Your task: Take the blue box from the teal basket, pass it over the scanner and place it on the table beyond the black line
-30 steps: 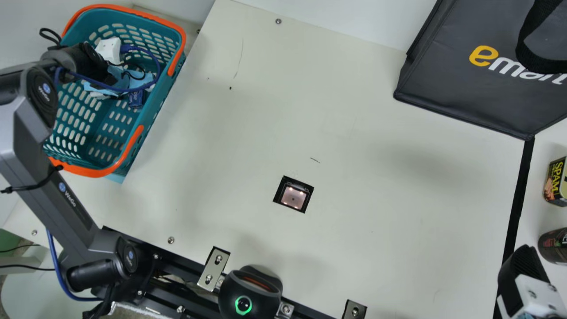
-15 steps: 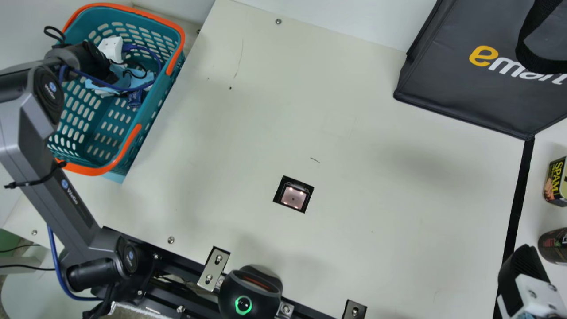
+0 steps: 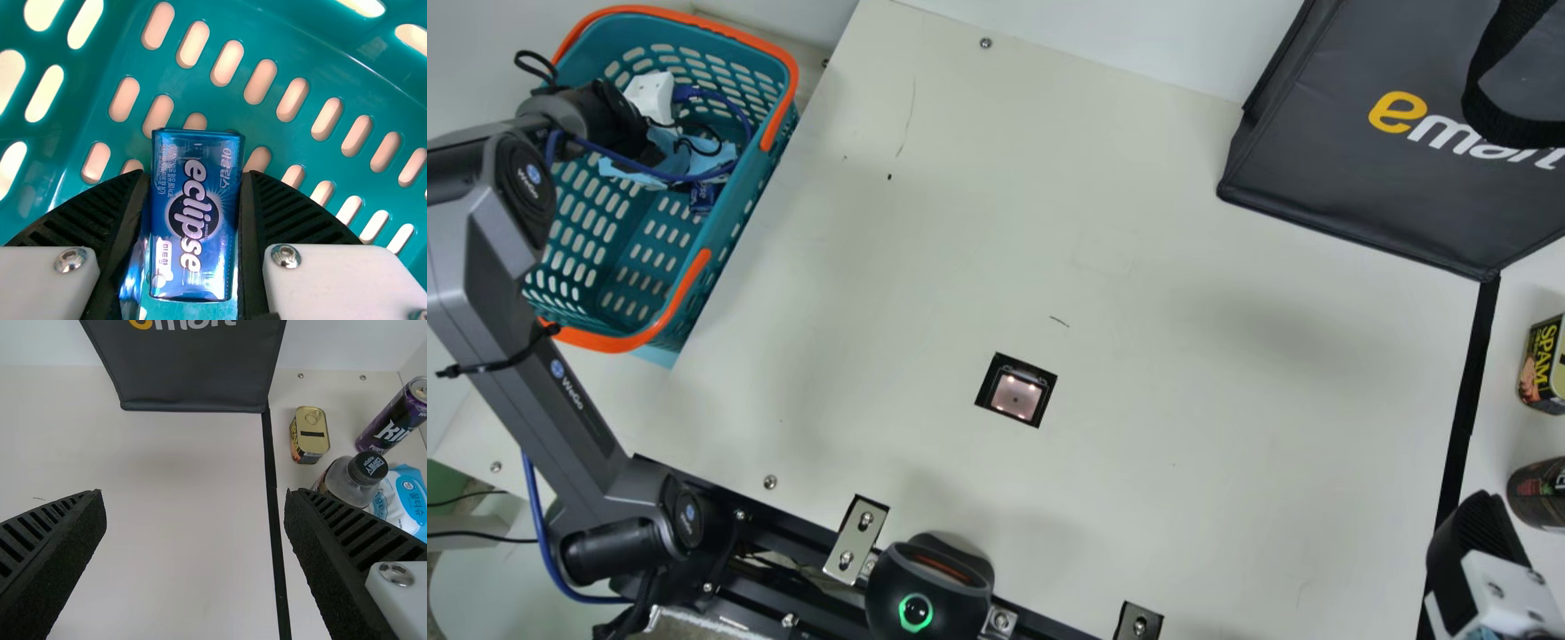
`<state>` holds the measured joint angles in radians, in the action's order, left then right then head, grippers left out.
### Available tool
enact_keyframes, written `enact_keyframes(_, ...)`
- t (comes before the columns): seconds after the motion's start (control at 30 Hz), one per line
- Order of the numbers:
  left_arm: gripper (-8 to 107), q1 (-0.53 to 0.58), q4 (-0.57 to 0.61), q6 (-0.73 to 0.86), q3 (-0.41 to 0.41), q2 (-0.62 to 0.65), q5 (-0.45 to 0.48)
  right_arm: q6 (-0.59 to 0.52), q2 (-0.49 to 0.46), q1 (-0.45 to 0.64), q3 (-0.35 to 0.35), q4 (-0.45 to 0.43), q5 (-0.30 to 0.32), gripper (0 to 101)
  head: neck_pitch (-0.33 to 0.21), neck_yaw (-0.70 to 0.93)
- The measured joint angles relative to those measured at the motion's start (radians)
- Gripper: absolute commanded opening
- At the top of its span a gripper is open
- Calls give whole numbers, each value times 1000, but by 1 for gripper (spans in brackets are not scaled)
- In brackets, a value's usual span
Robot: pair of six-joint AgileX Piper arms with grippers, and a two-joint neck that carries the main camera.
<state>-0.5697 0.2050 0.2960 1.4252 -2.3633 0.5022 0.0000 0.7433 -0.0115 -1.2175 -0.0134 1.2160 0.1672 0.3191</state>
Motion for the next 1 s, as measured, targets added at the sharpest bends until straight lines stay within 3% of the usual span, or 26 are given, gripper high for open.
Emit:
enact_keyframes(0.53, -8, -18, -7, 2, -64, 71, 10, 0, 0, 0, 0, 0, 1, 95, 0, -2)
enact_keyframes(1.0, -8, -37, 13, 58, -160, 251, 61, 0, 0, 0, 0, 0, 1, 95, 0, 0)
